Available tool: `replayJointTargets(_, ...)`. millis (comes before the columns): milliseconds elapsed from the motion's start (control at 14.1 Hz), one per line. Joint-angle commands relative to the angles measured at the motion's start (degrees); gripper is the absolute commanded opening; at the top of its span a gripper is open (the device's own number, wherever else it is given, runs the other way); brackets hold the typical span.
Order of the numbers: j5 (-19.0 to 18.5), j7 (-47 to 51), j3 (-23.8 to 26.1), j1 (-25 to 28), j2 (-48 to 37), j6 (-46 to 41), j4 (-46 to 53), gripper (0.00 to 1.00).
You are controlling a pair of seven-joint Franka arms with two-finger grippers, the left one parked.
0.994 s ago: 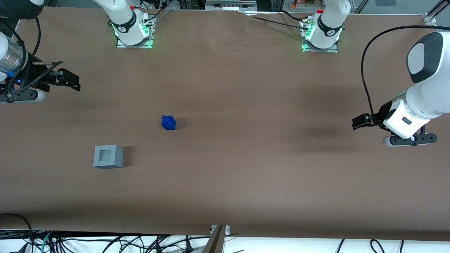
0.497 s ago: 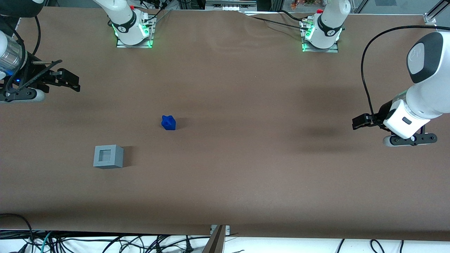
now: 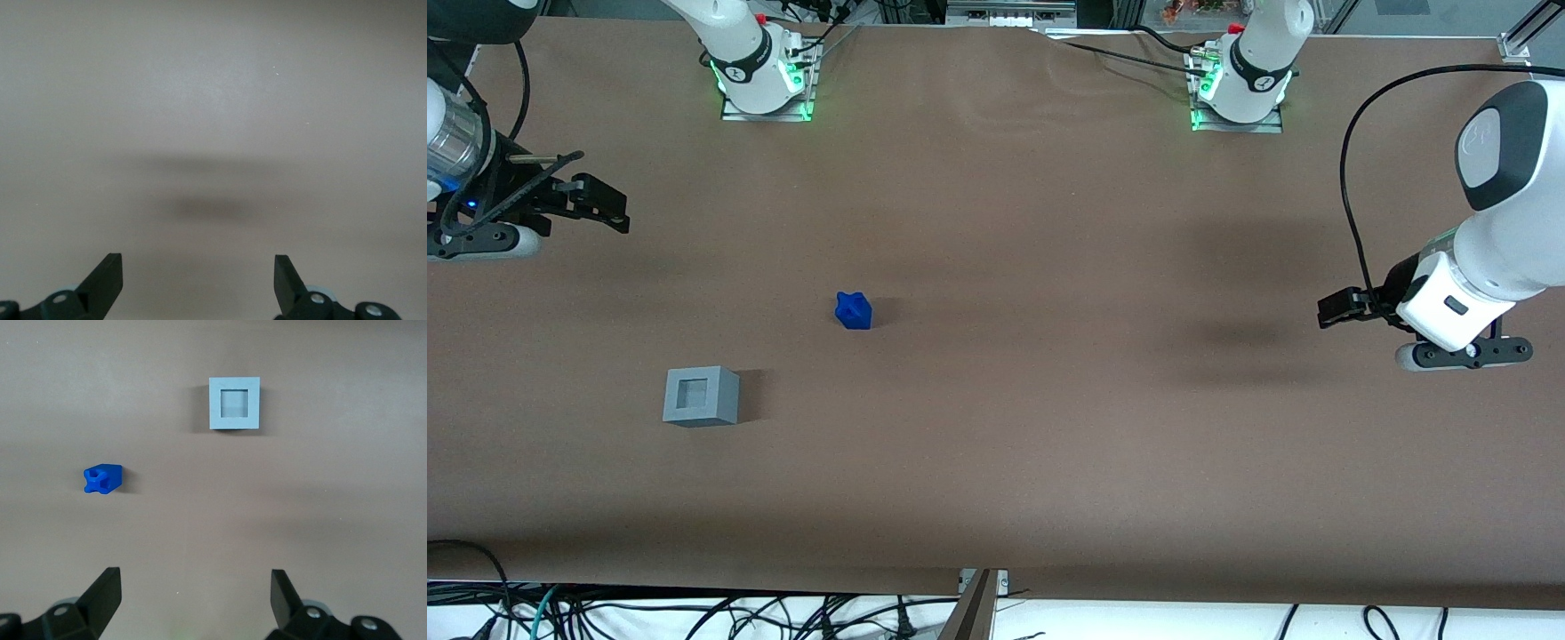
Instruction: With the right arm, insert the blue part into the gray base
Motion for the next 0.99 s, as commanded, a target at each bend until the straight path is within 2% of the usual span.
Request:
replayJointTargets(0,-0.6,-1.0,0.5,-0.4,-0.3,-0.2,0.6,0.99)
replayJointTargets(923,-0.1,-1.0,0.6,-0.4,0.1,0.5,0.0,0.99)
